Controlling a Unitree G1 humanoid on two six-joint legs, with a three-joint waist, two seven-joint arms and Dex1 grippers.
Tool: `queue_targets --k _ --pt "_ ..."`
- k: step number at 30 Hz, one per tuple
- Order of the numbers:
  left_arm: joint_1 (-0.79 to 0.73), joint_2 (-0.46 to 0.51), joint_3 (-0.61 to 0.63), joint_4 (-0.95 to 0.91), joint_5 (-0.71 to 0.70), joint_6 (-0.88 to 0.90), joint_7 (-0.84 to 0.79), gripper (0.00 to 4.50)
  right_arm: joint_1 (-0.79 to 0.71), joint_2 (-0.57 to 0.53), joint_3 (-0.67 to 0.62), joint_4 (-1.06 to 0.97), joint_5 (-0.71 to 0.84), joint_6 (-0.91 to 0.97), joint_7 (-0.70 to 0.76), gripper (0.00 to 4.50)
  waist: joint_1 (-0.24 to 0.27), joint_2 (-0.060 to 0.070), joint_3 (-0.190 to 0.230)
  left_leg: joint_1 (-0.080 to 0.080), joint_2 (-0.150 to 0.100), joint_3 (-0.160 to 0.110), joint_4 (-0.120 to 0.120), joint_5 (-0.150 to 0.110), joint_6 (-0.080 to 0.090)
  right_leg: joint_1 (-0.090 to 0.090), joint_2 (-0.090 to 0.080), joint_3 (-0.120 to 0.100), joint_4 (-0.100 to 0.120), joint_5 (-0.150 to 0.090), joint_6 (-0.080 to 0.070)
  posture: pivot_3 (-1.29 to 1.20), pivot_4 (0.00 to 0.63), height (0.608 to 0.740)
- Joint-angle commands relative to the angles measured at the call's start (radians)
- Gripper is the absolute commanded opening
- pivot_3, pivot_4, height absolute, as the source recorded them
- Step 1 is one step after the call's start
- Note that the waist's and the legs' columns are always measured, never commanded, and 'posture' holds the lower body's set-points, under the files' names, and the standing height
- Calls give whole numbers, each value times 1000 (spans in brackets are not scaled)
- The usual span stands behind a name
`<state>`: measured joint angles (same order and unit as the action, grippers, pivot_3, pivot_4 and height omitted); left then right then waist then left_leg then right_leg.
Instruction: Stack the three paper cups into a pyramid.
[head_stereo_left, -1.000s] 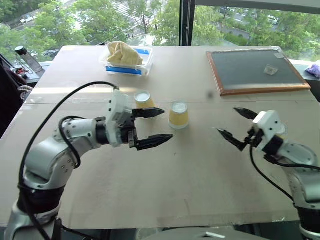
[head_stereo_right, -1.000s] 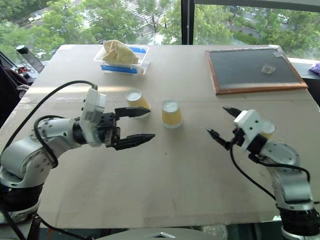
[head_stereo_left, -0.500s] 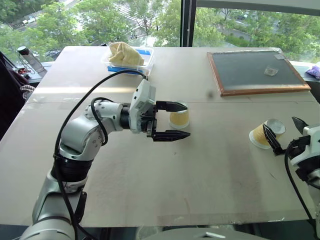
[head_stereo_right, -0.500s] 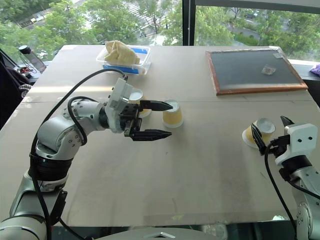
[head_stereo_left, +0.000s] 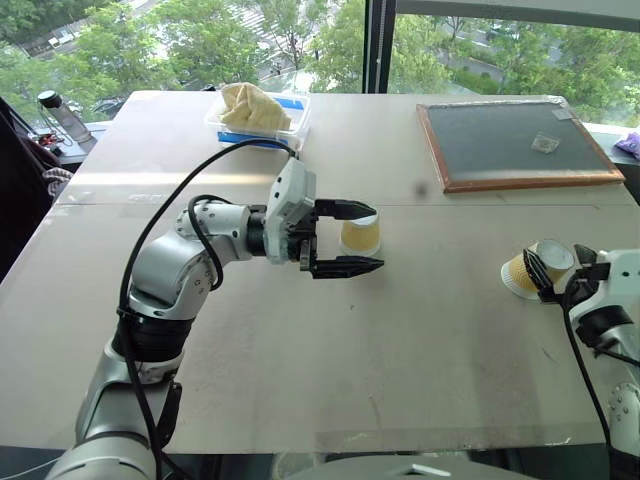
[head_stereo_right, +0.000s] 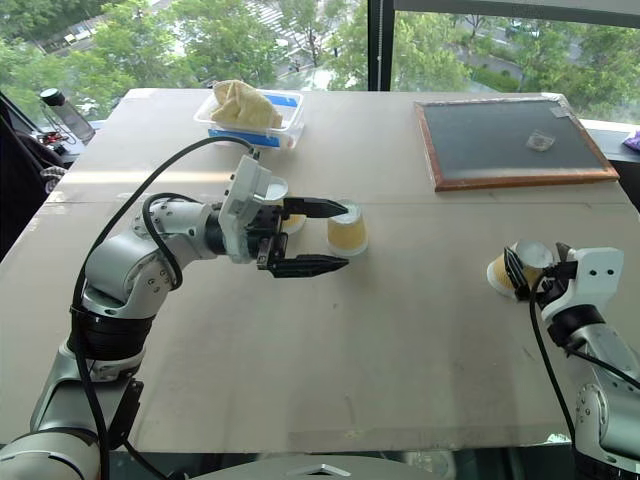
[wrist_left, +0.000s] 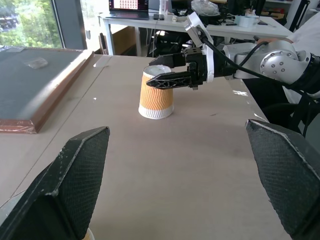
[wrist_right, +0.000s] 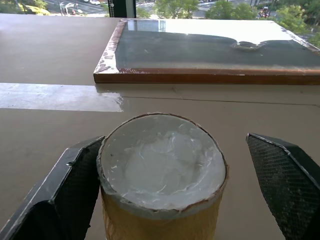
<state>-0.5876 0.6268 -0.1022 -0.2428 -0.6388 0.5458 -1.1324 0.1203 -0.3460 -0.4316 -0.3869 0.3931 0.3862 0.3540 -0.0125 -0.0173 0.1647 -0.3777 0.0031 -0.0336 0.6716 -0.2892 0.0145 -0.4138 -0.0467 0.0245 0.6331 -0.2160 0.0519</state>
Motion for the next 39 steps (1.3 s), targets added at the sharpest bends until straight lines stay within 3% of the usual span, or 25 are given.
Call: queue_targets --k 1,4,6,11,17,23,29,39 --pt "-6 -14 50 -6 -2 -44 8 4500 -9 0 -3 -25 35 -16 7 3913 0 0 0 0 0 0 0 0 0 0 0 0 0 0 0 0 150 740" --pt "7 -13 59 -6 2 -49 10 4500 -8 -5 3 -30 38 -18 6 2644 0 0 0 0 0 0 0 0 0 0 0 0 1 0 0 0 150 740" --pt "16 -14 67 -5 5 -53 18 4500 -9 -13 14 -37 34 -19 11 2254 0 0 0 0 0 0 0 0 0 0 0 0 1 0 0 0 150 740" --pt "71 -13 101 -30 10 -63 57 4500 -40 -40 69 -65 20 4 15 2254 -3 0 0 1 0 0 0 0 0 0 0 1 1 0 0 0 150 740" --pt "351 23 232 -159 23 -86 163 4500 -291 -3 296 -36 37 132 23 2254 -31 0 0 4 2 -1 -1 0 0 0 1 4 3 0 0 0 150 740" --pt "497 30 314 -248 49 -135 234 4500 -474 36 448 140 -14 112 84 2254 1 -1 0 4 2 -2 -1 0 0 0 -1 1 4 0 0 0 150 740" --pt "574 46 365 -269 53 -150 257 4500 -545 48 521 245 -57 98 130 2254 0 -1 0 2 0 -2 -1 0 0 -1 -2 1 2 0 0 0 150 740" --pt "630 49 378 -265 55 -184 265 4500 -578 71 521 317 -90 49 140 2254 -3 -1 0 1 0 -1 -1 0 0 -2 -2 0 3 0 0 0 150 740"
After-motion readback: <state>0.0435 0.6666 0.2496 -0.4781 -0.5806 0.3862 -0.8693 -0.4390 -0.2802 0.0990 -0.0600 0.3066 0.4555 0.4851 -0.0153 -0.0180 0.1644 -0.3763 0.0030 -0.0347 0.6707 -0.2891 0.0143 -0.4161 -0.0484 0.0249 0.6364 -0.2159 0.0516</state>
